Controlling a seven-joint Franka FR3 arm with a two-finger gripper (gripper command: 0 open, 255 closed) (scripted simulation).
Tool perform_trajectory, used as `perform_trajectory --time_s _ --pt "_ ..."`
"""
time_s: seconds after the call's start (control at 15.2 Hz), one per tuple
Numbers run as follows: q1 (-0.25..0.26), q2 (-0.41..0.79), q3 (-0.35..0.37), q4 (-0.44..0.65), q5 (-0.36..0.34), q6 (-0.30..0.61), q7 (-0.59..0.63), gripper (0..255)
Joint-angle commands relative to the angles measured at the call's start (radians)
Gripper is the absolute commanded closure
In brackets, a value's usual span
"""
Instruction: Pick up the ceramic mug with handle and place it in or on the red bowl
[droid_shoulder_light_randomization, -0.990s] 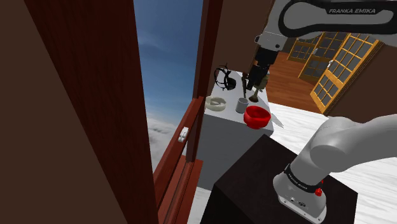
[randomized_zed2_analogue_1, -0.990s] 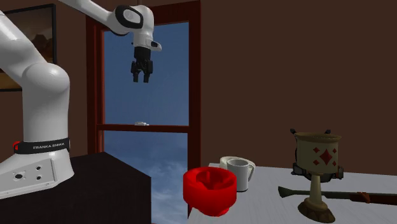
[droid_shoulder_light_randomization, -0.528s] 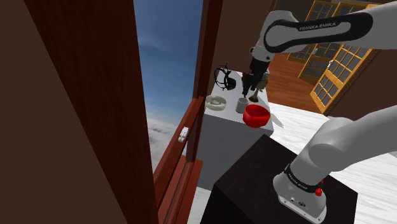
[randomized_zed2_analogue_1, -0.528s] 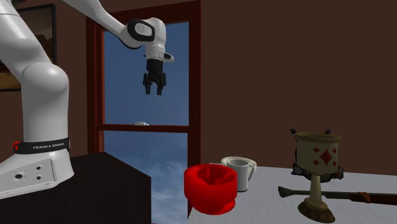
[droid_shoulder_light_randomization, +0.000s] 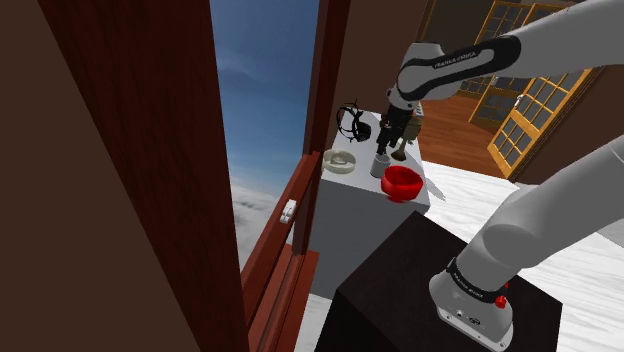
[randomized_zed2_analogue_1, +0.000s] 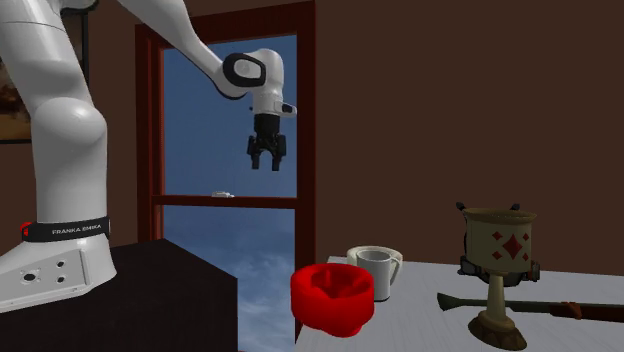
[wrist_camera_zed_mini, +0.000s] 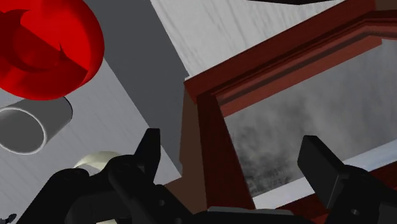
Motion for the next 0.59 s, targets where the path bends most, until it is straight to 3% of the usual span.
perform_trajectory --time_s 0.0,0.53 --pt "-0.005 0.076 -0.02 0.02 0.004 0.058 -0.026 0" --pt "-0.041 0.365 -0.084 0.151 0.064 0.215 -0.156 0"
